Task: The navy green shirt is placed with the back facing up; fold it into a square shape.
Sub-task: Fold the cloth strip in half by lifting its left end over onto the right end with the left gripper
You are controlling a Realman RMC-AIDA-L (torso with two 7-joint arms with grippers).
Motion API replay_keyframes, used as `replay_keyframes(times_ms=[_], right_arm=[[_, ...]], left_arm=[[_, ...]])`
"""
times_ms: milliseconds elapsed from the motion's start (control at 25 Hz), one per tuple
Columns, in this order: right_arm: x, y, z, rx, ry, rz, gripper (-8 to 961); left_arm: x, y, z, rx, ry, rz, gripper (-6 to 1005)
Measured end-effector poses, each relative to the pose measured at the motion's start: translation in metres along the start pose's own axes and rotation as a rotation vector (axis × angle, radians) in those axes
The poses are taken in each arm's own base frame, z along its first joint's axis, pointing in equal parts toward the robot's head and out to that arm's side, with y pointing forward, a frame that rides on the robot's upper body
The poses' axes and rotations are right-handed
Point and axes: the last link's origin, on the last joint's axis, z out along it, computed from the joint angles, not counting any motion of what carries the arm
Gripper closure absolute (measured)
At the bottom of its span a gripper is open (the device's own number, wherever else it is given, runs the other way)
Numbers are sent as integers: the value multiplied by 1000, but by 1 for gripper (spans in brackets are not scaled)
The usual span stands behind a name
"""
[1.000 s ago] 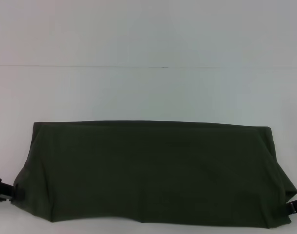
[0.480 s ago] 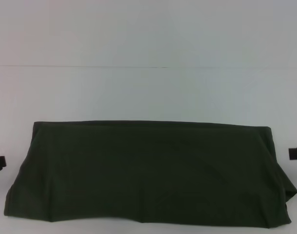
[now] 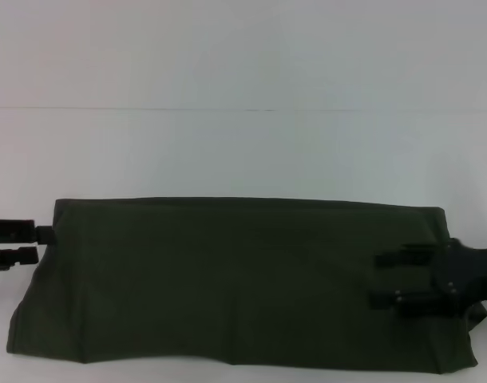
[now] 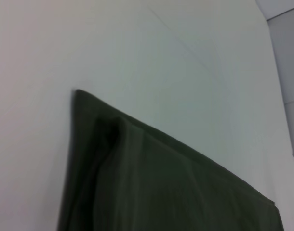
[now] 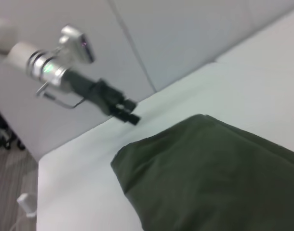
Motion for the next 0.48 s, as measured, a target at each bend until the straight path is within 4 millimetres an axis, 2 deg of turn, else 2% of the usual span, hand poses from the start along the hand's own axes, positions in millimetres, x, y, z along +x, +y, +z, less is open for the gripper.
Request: replay_keyframes(times_ms=[160, 200, 280, 440, 480], right_arm=[[1, 2, 27, -14, 10, -137, 115], [2, 2, 31, -13, 16, -149, 115], [2, -1, 42, -13, 30, -174, 115], [2, -5, 53, -4, 55, -190, 115], [1, -6, 54, -1, 59, -192, 116]], left_arm=[[4, 5, 5, -1, -17, 37, 408], [7, 8, 14, 19, -53, 50, 369], [9, 9, 19, 35, -71, 45, 316], [13, 9, 30, 86, -105, 45, 209], [13, 7, 34, 111, -109, 42, 209]])
